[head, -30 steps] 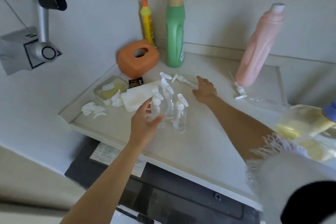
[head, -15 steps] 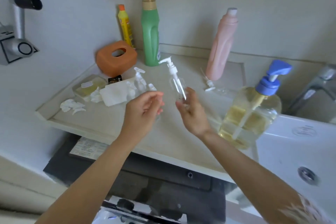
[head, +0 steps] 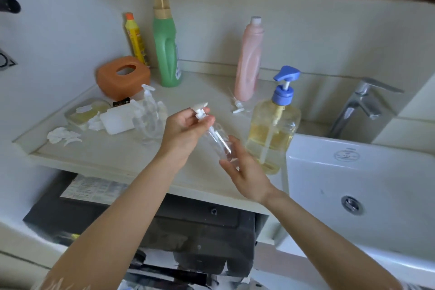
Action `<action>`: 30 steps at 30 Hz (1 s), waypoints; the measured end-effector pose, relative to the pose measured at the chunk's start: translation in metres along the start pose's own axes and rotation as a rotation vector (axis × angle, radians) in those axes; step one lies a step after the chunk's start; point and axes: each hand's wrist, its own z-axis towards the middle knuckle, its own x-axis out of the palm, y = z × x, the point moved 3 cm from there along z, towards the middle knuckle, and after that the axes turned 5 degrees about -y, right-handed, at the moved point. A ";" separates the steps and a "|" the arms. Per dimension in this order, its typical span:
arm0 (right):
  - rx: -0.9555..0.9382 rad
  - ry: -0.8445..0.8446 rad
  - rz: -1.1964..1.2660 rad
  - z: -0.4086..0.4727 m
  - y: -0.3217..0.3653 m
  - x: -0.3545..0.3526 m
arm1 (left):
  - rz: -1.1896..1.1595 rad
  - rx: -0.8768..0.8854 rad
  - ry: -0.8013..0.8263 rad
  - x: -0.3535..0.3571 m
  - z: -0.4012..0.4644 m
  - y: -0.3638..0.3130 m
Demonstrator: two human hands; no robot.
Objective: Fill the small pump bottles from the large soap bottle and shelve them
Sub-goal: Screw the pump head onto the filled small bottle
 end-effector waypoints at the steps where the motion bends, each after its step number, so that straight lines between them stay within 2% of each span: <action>1: -0.018 -0.035 -0.051 -0.001 0.000 -0.002 | 0.047 0.023 -0.055 0.002 0.000 -0.001; 3: -0.026 -0.042 -0.091 -0.001 0.001 -0.004 | 0.208 0.052 -0.063 0.006 0.001 -0.003; 4: -0.015 -0.038 -0.079 -0.001 0.002 -0.005 | 0.218 0.021 0.014 0.007 0.003 -0.002; 6: 0.011 -0.043 -0.034 -0.001 0.001 -0.007 | 0.068 -0.119 0.217 0.011 0.004 -0.002; 8: 0.024 -0.051 -0.016 -0.001 0.000 -0.011 | 0.016 -0.123 0.323 0.013 0.006 -0.004; 12: 0.012 -0.063 -0.046 0.000 0.001 -0.015 | 0.134 0.057 0.075 0.015 0.012 -0.011; 13: 0.014 -0.069 -0.061 0.000 0.001 -0.015 | 0.138 0.046 0.102 0.017 0.013 -0.010; 16: 0.039 -0.101 -0.081 -0.002 -0.001 -0.022 | 0.043 -0.069 0.383 0.029 0.012 -0.005; 17: 0.040 -0.114 -0.094 -0.002 -0.001 -0.024 | 0.056 -0.033 0.373 0.030 0.013 -0.005; 21: -0.030 -0.221 -0.241 -0.001 0.001 -0.029 | 0.045 0.076 -0.044 0.031 0.015 -0.009; 22: -0.037 -0.247 -0.287 0.000 0.002 -0.028 | 0.043 0.069 -0.090 0.035 0.013 -0.007; 23: -0.038 -0.265 -0.320 0.001 0.003 -0.026 | 0.032 0.055 -0.090 0.038 0.013 -0.006; 24: -0.032 -0.272 -0.328 0.001 0.003 -0.026 | -0.006 0.008 -0.023 0.040 0.014 -0.006; 26: -0.022 -0.261 -0.288 0.000 0.002 -0.027 | -0.176 -0.151 0.191 0.043 0.017 -0.005; 27: -0.017 -0.253 -0.266 -0.001 0.001 -0.029 | -0.200 -0.166 0.265 0.045 0.017 -0.006; 28: -0.015 -0.248 -0.258 -0.001 0.000 -0.030 | -0.131 -0.114 0.275 0.045 0.016 -0.009; 30: 0.002 -0.235 -0.265 -0.002 -0.001 -0.031 | 0.047 -0.001 0.148 0.045 0.014 -0.013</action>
